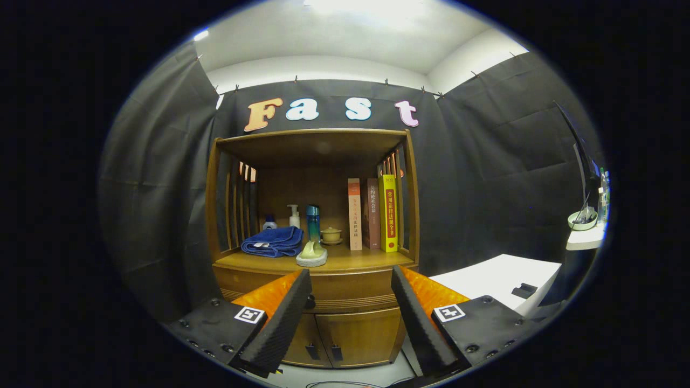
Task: Pull open the drawer, take out the items inside it, and place them on the countertop above the cabinet.
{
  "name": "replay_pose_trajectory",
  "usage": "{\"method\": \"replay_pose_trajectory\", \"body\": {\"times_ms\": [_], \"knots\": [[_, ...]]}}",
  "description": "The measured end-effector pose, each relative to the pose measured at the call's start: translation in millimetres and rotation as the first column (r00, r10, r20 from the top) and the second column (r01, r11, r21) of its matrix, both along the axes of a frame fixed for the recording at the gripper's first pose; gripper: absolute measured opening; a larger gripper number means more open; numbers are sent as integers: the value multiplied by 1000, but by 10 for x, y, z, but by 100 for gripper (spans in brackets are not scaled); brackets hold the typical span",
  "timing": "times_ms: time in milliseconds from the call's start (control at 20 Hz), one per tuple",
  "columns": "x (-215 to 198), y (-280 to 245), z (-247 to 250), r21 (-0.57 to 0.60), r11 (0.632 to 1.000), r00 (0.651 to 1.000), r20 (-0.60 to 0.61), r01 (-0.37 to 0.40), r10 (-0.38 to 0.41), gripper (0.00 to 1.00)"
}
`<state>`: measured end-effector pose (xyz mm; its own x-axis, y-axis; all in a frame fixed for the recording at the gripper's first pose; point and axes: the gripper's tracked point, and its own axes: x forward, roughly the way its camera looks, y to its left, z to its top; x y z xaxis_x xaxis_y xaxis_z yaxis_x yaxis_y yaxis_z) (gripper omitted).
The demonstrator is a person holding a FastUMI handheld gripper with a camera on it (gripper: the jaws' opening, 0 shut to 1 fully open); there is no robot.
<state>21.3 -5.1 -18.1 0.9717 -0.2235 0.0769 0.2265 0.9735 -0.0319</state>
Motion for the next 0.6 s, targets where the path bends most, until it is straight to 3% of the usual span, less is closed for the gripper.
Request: {"method": "replay_pose_trajectory", "body": {"times_ms": [600], "knots": [[7, 97, -38, 13, 1000, 1000, -5, -24, 24, 98]]}}
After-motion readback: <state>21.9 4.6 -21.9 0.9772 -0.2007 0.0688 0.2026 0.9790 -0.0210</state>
